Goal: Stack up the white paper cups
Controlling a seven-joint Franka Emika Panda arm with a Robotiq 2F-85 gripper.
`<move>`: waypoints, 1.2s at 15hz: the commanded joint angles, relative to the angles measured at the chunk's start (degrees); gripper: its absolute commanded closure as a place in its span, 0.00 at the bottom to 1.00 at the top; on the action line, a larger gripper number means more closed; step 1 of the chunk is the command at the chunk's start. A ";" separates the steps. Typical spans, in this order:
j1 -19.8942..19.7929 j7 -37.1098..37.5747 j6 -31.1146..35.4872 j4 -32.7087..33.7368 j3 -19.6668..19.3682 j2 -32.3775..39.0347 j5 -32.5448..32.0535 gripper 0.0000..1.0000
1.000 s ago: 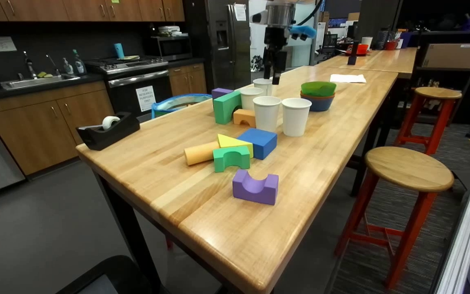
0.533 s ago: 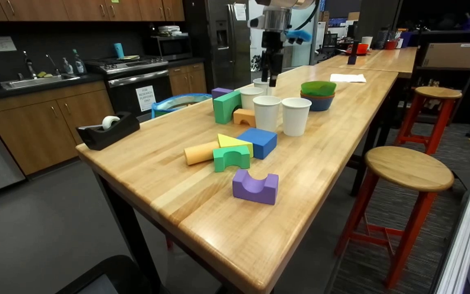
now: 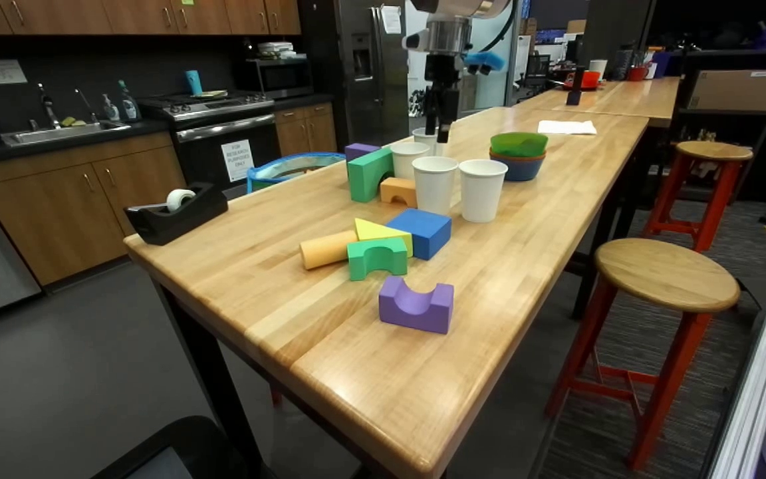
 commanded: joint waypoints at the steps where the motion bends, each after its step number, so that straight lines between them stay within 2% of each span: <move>1: -0.69 1.50 -1.35 2.45 0.97 1.84 -0.39 0.00; 3: -0.81 1.74 -1.36 2.66 1.10 2.30 -0.30 0.00; 4: -0.92 1.78 -1.41 2.81 1.16 2.51 -0.22 0.16; 5: -0.98 1.85 -1.43 2.94 1.20 2.70 -0.17 0.27; 7: -1.06 1.94 -1.55 3.17 1.23 2.99 -0.18 0.39; 10: -1.00 2.18 -1.76 3.59 1.24 3.35 -0.34 0.64; 15: -0.65 3.18 -1.66 3.82 1.14 2.96 -0.90 1.00; 18: -0.27 3.89 -1.02 3.87 0.95 2.21 -1.80 0.99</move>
